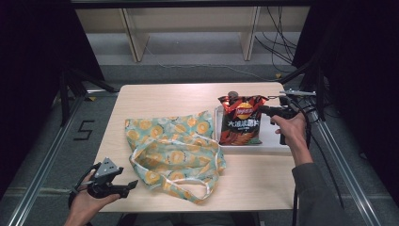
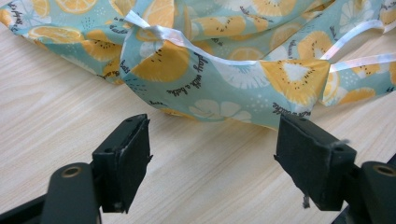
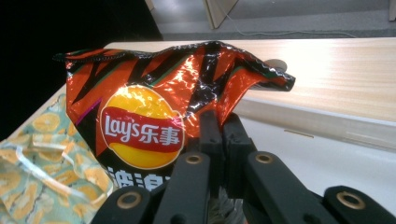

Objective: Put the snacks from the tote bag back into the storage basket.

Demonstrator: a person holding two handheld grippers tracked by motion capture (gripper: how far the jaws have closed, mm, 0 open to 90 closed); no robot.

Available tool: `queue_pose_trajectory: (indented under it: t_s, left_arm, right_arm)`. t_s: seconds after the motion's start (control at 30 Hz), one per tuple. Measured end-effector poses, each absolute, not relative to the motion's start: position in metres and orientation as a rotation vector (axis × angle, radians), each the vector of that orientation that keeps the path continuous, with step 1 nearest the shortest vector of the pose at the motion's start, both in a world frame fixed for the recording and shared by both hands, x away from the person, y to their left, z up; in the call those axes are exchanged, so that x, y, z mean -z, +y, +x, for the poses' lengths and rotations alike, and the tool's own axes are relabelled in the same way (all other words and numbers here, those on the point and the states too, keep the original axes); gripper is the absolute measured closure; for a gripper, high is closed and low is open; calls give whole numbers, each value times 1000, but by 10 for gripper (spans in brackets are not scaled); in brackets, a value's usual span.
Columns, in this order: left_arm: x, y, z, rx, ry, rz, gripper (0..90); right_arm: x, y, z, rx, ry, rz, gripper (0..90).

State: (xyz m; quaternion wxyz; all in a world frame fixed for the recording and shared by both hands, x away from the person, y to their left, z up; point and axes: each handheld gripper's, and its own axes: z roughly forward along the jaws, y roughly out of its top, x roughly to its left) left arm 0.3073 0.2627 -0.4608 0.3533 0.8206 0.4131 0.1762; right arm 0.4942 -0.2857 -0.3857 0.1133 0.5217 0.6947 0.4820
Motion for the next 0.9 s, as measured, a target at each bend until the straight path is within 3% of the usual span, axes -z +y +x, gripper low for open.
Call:
queue_pose_trajectory:
  t_s: [0.47, 0.6, 0.67, 0.9]
  left_arm:
    - [461, 262, 308, -450, 1062, 2126, 252]
    - [458, 265, 308, -452, 1026, 2195, 252]
    - [461, 262, 307, -455, 1061, 2122, 252]
    - [461, 263, 308, -451, 1068, 2121, 252]
  right_arm:
    - [397, -280, 509, -1387, 2004, 1555, 874]
    - [400, -280, 513, -1367, 1998, 1544, 849]
    - [400, -276, 511, -1361, 1988, 1598, 833]
    - [405, -270, 515, -1310, 1983, 1614, 810]
